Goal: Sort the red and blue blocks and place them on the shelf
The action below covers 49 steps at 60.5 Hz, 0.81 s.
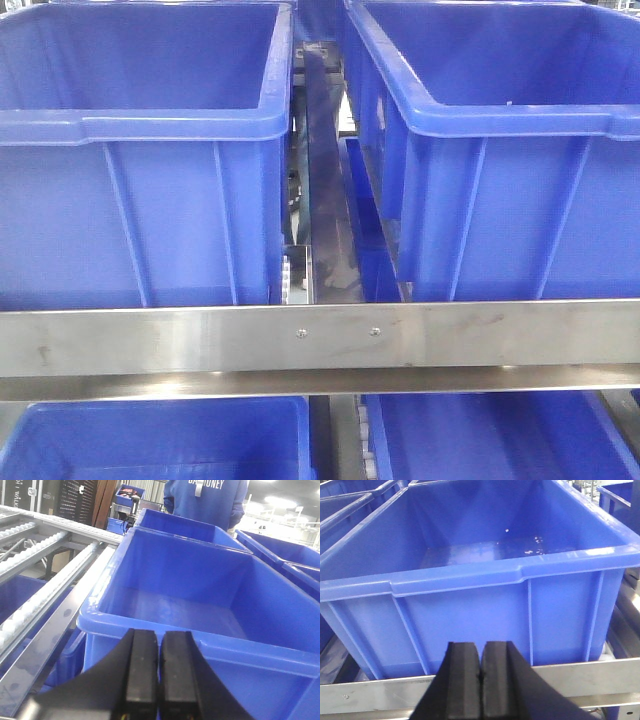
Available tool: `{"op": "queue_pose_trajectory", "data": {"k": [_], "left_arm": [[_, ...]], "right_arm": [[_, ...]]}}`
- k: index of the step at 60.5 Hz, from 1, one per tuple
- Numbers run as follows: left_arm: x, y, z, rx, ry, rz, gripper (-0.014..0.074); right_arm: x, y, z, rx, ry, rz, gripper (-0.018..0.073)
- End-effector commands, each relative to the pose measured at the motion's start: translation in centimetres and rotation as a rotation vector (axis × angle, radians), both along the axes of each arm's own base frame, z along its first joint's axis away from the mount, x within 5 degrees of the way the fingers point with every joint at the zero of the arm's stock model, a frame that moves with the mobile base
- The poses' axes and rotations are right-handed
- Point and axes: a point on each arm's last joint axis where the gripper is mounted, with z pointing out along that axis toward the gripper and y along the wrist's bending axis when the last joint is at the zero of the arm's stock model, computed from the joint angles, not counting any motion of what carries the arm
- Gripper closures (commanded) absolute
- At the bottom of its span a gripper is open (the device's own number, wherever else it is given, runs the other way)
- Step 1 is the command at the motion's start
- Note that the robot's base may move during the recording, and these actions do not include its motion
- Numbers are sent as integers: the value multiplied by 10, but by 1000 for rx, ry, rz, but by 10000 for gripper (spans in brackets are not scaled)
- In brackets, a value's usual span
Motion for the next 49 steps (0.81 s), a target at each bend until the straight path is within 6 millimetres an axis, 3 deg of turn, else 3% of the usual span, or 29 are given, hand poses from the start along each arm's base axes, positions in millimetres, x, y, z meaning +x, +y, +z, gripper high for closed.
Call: {"op": "queue_pose_trajectory", "data": {"k": [1, 49], "left_arm": [[-1, 0, 1, -5, -73, -4, 474], [-1, 0, 1, -5, -73, -4, 474]], "right_arm": [[-3, 0, 16, 12, -123, -1, 512], [-3, 0, 16, 12, -123, -1, 512]]}}
